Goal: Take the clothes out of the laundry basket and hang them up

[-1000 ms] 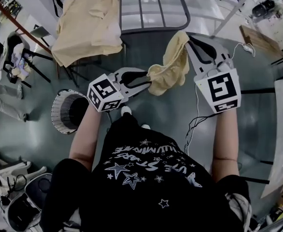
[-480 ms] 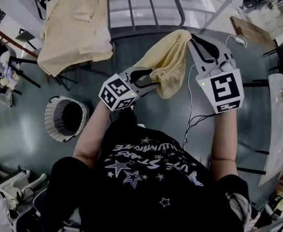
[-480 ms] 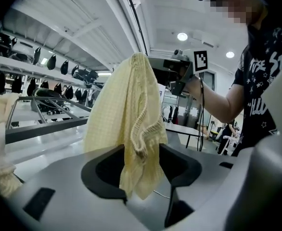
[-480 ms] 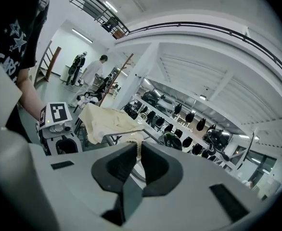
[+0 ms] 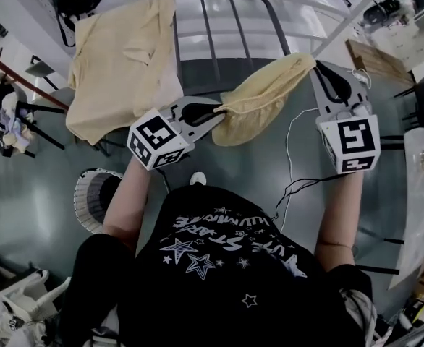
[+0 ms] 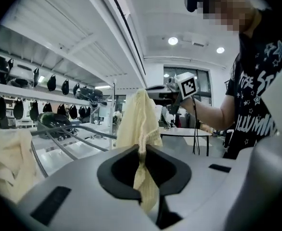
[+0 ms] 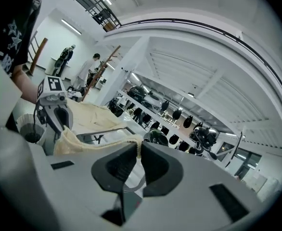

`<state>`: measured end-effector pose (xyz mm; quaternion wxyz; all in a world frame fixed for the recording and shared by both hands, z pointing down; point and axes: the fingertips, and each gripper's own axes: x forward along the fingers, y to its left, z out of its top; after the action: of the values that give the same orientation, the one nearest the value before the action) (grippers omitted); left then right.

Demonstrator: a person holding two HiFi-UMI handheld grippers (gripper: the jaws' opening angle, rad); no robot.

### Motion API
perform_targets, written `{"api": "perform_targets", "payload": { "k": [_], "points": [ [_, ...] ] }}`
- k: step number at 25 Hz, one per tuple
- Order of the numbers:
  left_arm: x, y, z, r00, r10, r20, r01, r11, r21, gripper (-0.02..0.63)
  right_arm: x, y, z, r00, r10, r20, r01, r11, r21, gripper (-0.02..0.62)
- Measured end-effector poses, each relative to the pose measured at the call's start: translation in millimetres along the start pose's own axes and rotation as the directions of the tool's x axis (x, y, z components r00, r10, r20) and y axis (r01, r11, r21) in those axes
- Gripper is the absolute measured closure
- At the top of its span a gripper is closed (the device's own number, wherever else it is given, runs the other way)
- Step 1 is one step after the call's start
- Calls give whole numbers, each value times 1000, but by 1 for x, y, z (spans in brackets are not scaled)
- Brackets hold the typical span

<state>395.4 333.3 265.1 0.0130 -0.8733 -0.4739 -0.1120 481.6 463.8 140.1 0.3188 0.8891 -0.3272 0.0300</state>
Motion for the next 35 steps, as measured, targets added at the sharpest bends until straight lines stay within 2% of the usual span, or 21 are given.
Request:
{"api": "perform_targets", "payload": {
  "k": [8, 13, 18, 21, 28, 31, 35],
  "points": [
    [-32, 80, 87, 988, 115, 102, -126, 987, 104, 552, 32, -45, 5, 990, -130, -51, 129, 991, -17, 557],
    [-27, 140, 128, 968, 229, 106, -245, 954, 172, 552, 66, -73, 8, 985, -162, -53, 162, 987, 2, 556],
    [-5, 208, 158, 938, 338, 73, -346, 914, 212, 552, 124, -115, 15, 987, -161, -19, 161, 987, 10, 555],
    [8, 252, 175, 914, 403, 55, -404, 886, 226, 553, 169, -143, 24, 990, -139, 19, 139, 990, 23, 555],
    [31, 348, 189, 831, 556, 26, -548, 810, 208, 554, 282, -187, 21, 995, -18, 102, 11, 998, 68, 555],
    [45, 381, 174, 802, 597, -25, -582, 789, 196, 554, 326, -187, 4, 995, 44, 85, -50, 996, 76, 555],
    [54, 419, 134, 761, 635, -132, -615, 771, 164, 552, 380, -168, -26, 988, 148, 52, -153, 983, 103, 555]
  ]
}}
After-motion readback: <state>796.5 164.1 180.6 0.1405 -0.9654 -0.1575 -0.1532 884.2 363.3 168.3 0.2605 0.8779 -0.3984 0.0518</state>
